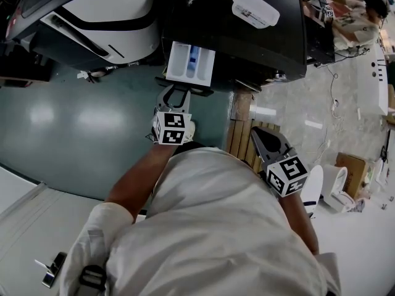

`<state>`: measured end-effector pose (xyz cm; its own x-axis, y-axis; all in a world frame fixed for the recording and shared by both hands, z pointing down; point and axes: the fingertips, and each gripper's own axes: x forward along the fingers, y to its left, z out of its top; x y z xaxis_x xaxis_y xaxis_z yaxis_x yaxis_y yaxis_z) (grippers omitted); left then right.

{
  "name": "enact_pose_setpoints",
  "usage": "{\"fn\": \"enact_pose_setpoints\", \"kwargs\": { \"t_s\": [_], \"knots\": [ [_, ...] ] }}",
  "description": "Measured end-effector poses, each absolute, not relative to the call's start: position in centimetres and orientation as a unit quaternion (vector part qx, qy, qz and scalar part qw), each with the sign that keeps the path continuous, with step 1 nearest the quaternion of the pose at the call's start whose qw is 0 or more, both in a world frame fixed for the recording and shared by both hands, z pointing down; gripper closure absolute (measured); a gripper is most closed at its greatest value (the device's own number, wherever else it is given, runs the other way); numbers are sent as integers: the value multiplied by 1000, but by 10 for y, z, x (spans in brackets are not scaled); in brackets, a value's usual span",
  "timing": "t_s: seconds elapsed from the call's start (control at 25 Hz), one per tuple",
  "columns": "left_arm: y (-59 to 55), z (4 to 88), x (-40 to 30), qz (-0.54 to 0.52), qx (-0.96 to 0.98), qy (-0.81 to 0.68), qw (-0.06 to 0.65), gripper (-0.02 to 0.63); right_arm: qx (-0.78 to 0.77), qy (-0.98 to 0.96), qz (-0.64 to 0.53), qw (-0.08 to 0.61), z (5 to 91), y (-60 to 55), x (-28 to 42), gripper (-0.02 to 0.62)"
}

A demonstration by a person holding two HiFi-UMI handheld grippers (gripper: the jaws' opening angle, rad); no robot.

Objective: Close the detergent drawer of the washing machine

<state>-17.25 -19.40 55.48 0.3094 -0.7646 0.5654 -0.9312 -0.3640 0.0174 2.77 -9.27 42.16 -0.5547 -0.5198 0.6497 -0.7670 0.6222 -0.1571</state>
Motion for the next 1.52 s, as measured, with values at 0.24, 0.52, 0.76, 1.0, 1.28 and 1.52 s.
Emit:
{"fn": "enact_pose_setpoints", "kwargs": {
  "t_s": [0.24,0.52,0.76,1.0,1.28,1.52],
  "knots": [
    [-199,555,-171,239,790,-536,176,440,380,-853,218,284,423,-94,31,592],
    [-202,555,-172,239,790,-537,176,440,384,-852,217,282,420,-96,33,592],
    [-208,554,-171,240,790,-537,173,441,387,-851,217,281,420,-98,36,592],
    [-210,554,-171,240,790,-537,173,440,387,-852,218,278,419,-100,35,592],
    [-221,553,-170,237,792,-535,174,437,389,-850,219,278,420,-102,34,591],
    [-228,553,-170,236,793,-534,173,437,392,-849,221,278,420,-105,35,592]
  ]
}}
